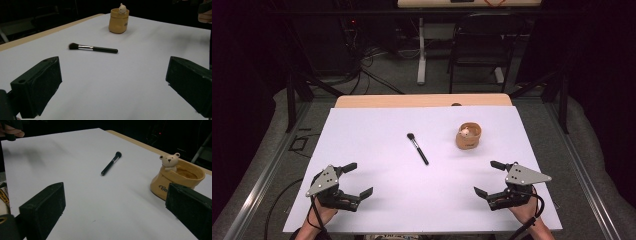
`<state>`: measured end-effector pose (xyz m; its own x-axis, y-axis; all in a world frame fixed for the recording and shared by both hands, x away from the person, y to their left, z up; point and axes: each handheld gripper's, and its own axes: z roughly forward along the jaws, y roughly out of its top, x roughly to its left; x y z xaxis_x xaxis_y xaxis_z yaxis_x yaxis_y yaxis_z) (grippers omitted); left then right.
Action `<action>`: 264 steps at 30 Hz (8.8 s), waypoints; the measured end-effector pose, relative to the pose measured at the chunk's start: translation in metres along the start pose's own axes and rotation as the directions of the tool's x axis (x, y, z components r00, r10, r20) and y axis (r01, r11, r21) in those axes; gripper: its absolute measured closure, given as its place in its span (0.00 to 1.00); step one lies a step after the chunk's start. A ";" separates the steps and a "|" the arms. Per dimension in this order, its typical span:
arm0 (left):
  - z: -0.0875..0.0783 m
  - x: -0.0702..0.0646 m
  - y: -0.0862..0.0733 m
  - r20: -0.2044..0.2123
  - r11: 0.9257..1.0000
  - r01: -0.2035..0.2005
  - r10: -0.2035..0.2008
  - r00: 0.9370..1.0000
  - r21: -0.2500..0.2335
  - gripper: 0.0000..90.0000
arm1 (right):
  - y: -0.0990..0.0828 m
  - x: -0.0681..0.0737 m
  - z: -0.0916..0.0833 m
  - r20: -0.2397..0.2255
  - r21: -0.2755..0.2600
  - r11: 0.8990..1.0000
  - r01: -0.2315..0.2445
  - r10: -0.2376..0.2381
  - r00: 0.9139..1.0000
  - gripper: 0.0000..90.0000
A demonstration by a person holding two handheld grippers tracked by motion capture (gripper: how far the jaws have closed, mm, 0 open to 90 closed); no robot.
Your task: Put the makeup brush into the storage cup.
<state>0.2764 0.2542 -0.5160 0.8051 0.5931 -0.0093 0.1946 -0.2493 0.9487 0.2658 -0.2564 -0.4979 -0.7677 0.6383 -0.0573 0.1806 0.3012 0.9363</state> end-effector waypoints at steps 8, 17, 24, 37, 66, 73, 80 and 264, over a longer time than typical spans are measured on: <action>0.001 0.001 0.000 -0.003 1.000 0.002 -0.002 1.000 0.001 0.00 | 0.001 0.000 0.003 -0.004 0.003 1.000 0.001 -0.001 1.000 0.03; 0.002 0.001 0.000 0.010 1.000 -0.004 0.004 1.000 0.005 0.00 | 0.008 -0.002 0.018 -0.024 0.009 1.000 0.023 -0.023 0.999 0.03; 0.002 0.001 0.000 0.010 1.000 -0.008 0.008 1.000 0.006 0.00 | 0.013 -0.001 0.029 -0.041 0.018 0.999 0.043 -0.042 0.998 0.03; 0.004 0.001 0.000 0.026 1.000 -0.014 0.013 1.000 0.015 0.00 | 0.023 -0.001 0.049 -0.066 0.033 0.997 0.070 -0.067 0.996 0.03; 0.004 -0.001 0.000 0.053 0.999 -0.029 0.028 0.998 0.022 0.00 | 0.039 -0.006 0.095 -0.148 0.070 0.997 0.045 -0.034 0.988 0.01; 0.005 -0.001 0.000 0.049 0.999 -0.029 0.028 0.998 0.020 0.00 | 0.042 -0.008 0.106 -0.147 0.071 0.997 0.042 -0.031 0.989 0.01; 0.005 -0.001 0.000 0.061 0.999 -0.030 0.029 0.998 0.020 0.00 | 0.047 -0.010 0.117 -0.154 0.074 0.997 0.033 -0.022 0.988 0.01; 0.005 -0.003 0.001 0.081 0.998 -0.054 0.052 0.995 0.026 0.00 | 0.092 -0.016 0.212 0.058 0.300 0.917 -0.263 0.258 0.964 0.88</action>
<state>0.2768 0.2481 -0.5171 0.8568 0.5154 0.0140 0.1655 -0.3007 0.9392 0.4248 -0.0884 -0.4844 -0.6582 0.7344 0.1659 0.5520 0.3208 0.7696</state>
